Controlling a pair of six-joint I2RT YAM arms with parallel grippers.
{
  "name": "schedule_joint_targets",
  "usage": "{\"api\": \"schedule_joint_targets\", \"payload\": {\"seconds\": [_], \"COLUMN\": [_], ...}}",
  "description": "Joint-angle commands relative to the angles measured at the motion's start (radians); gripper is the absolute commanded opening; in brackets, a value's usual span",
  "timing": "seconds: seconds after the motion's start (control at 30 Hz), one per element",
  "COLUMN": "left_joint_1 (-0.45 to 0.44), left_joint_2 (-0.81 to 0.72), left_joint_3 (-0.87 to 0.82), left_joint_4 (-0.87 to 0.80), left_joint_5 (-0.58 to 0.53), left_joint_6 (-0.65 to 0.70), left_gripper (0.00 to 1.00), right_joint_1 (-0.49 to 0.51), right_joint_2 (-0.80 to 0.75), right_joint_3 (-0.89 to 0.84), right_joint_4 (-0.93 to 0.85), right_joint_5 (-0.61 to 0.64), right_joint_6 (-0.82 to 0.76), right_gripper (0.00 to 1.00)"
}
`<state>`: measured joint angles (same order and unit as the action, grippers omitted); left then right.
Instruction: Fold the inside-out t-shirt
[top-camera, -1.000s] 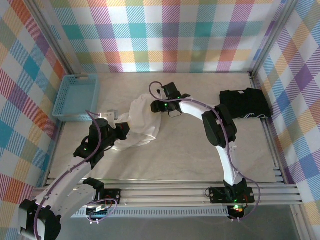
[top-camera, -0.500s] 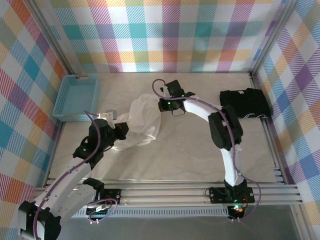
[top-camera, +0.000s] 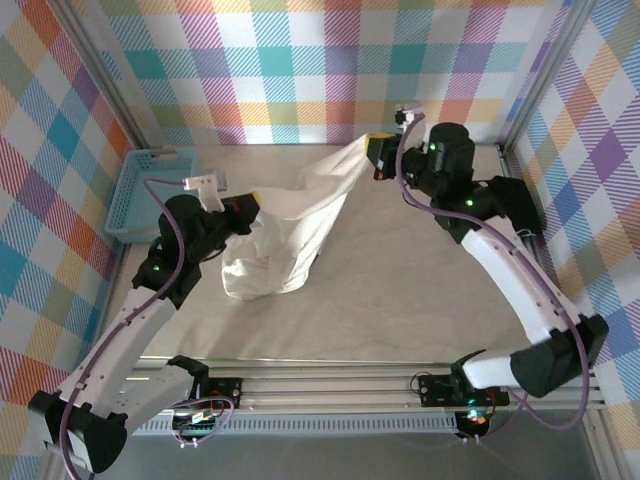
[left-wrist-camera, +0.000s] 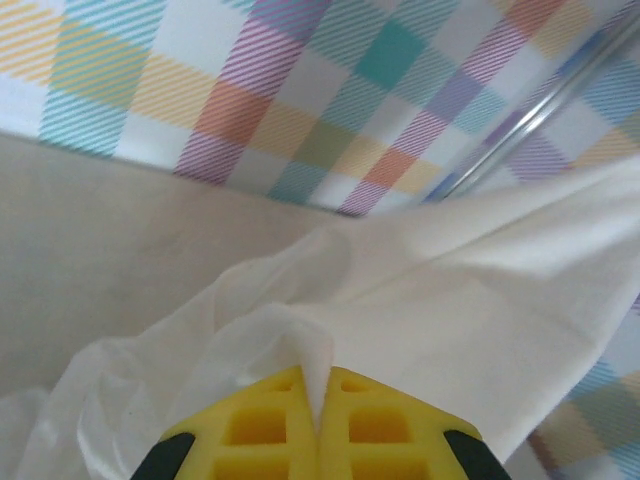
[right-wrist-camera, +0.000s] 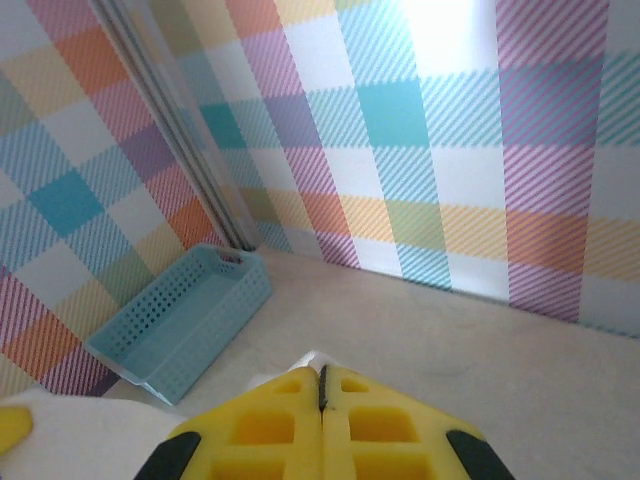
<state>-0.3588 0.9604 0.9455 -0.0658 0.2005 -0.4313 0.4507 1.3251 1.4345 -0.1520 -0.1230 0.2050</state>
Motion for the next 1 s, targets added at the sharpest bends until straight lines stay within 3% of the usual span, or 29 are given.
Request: {"api": "schedule_joint_targets", "payload": {"seconds": [0.0, 0.27, 0.5, 0.77, 0.87, 0.97], "left_joint_1": [-0.007, -0.046, -0.046, -0.046, -0.046, -0.048], "left_joint_2": [-0.007, -0.072, -0.118, -0.129, -0.128, -0.11], "left_joint_3": [0.083, 0.151, 0.15, 0.146, 0.136, 0.115], "left_joint_4": [0.044, 0.031, -0.093, -0.051, -0.01, -0.021], "left_joint_5": [0.086, 0.129, -0.137, -0.102, -0.028, -0.023], "left_joint_6": [-0.009, 0.016, 0.063, 0.068, 0.059, 0.046], "left_gripper": [0.0, 0.0, 0.0, 0.0, 0.0, 0.0], "right_joint_1": [-0.003, -0.004, -0.004, -0.007, -0.007, -0.008], "right_joint_2": [-0.063, -0.17, -0.163, -0.168, -0.174, -0.161], "right_joint_3": [-0.002, 0.031, 0.012, 0.054, 0.061, 0.048], "right_joint_4": [-0.041, -0.133, -0.18, -0.208, -0.202, -0.209], "right_joint_5": [0.07, 0.168, 0.184, 0.22, 0.201, 0.171], "right_joint_6": [-0.076, -0.146, -0.146, -0.172, -0.168, -0.141], "right_gripper": [0.0, 0.0, 0.0, 0.0, 0.0, 0.0]}}
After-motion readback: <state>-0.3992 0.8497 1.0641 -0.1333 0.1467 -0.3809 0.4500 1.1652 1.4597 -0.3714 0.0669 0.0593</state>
